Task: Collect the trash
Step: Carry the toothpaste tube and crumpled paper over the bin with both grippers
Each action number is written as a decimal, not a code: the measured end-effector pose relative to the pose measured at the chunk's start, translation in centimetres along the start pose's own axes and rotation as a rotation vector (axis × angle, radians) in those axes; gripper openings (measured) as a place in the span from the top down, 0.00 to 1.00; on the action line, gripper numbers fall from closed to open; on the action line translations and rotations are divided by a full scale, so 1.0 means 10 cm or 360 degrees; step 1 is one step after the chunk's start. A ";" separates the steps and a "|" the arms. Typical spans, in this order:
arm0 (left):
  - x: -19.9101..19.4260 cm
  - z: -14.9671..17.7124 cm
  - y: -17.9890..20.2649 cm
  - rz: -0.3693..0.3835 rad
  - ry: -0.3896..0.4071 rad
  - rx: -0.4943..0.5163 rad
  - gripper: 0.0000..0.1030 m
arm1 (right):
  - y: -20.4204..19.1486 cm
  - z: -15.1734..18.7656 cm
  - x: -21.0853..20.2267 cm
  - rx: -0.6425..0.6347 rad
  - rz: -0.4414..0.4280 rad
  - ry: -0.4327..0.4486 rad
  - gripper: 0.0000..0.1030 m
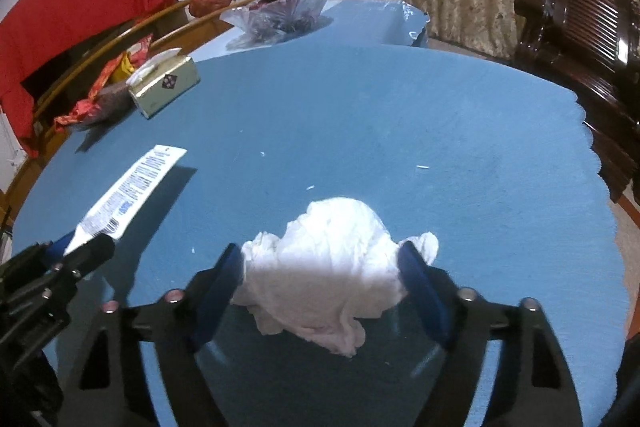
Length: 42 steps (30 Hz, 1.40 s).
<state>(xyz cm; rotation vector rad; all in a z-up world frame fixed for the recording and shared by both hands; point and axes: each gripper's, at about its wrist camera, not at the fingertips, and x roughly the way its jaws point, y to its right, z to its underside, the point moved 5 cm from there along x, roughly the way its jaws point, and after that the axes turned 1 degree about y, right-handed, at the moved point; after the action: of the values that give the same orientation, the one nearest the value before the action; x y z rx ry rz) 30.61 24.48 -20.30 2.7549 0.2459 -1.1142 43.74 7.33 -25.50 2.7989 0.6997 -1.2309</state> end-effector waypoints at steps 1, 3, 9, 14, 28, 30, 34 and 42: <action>-0.01 0.00 0.00 0.0000 0.0002 -0.0001 0.66 | 0.01 0.00 -0.01 0.0000 -0.0001 -0.0002 0.47; -0.03 0.00 0.03 0.0003 0.0007 0.0001 0.66 | 0.03 0.01 -0.04 -0.0003 -0.0014 -0.0001 0.56; -0.13 -0.06 0.16 0.0024 0.0032 0.0033 0.66 | 0.10 0.01 -0.21 0.0042 -0.0066 0.0030 0.77; -0.27 -0.13 0.38 0.0067 0.0060 0.0079 0.66 | 0.19 -0.02 -0.59 0.0070 -0.0059 0.0126 0.77; -0.95 -0.15 1.60 0.0395 0.0172 0.0261 0.66 | 0.86 0.28 -2.18 0.0170 0.0148 0.0400 0.77; -1.06 -0.11 1.84 0.0460 0.0182 0.0301 0.66 | 1.00 0.38 -2.39 0.0192 0.0197 0.0422 0.77; -1.26 0.00 2.31 0.0588 0.0190 0.0384 0.66 | 1.26 0.61 -2.76 0.0247 0.0291 0.0444 0.77; -1.52 0.30 3.10 0.0791 0.0174 0.0535 0.66 | 1.81 0.99 -3.36 0.0363 0.0480 0.0495 0.77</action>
<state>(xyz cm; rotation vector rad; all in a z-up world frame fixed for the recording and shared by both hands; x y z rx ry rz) 24.36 -7.73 -9.17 2.9081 -0.6377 -0.9359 24.16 -24.08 -11.82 3.1662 0.1296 -0.8843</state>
